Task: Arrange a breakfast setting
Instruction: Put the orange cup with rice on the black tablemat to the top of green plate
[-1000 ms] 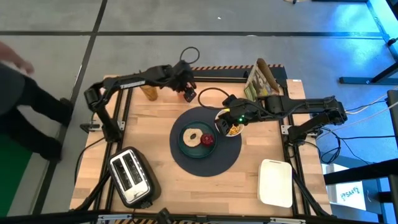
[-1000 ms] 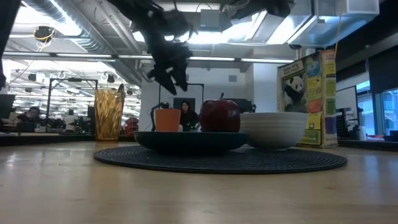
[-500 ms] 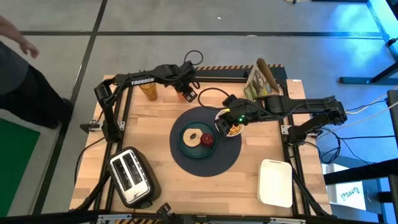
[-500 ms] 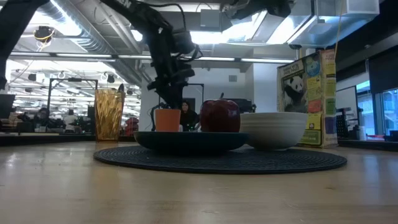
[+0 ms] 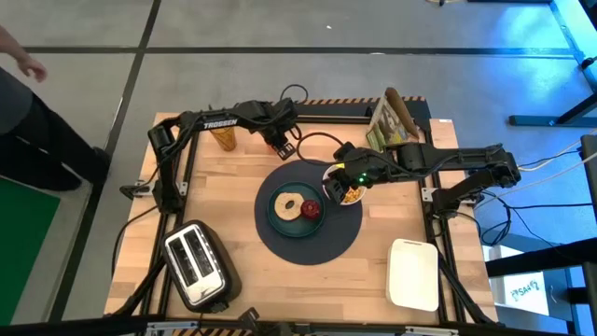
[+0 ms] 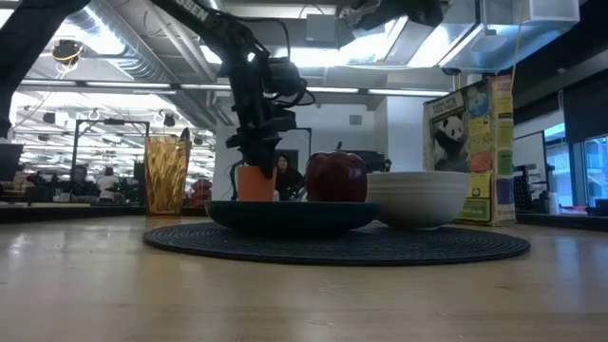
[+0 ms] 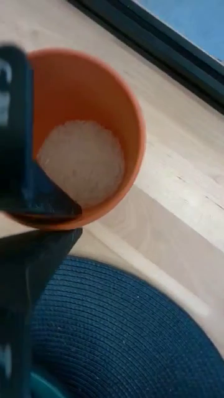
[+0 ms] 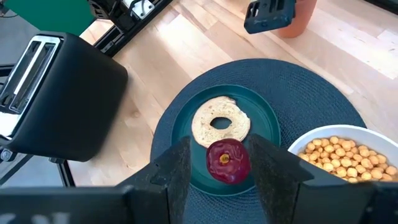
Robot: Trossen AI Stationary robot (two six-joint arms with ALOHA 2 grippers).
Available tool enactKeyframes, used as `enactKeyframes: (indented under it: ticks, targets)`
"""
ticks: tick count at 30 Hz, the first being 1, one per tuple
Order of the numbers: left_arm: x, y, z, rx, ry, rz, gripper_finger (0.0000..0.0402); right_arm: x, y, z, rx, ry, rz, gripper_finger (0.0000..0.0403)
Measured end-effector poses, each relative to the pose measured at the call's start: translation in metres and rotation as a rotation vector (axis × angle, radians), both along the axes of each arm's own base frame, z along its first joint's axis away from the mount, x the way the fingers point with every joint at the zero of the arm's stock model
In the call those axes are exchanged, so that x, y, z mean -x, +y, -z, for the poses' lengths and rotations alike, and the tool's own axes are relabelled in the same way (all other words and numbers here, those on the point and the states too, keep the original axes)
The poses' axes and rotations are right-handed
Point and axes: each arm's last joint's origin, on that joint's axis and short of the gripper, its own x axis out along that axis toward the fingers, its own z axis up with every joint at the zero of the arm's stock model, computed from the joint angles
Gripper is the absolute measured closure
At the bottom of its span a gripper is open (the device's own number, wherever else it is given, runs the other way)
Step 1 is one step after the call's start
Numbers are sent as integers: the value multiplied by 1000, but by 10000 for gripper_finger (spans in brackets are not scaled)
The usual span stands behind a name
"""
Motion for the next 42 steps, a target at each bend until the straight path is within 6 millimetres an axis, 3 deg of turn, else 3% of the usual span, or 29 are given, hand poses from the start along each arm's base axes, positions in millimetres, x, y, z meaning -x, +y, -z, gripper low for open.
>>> enactKeyframes:
  ticks: [2,6,12,28,34,42]
  targets:
    - [0,0,0,-2,5,12,391,0,0,0,7,2,-7,253]
    - [0,-2,0,-8,16,53,395,0,-1,0,23,0,5,253]
    - [-2,-21,-10,-23,40,190,398,5,-2,-6,47,-24,31,253]
    - [-47,-94,-81,-274,-31,739,399,24,-5,-26,75,-110,77,253]
    - [-55,-114,-76,-283,-17,823,399,26,-5,-27,69,-116,82,253]
    - [-77,-109,-33,-290,82,831,400,24,-5,-29,64,-139,84,253]
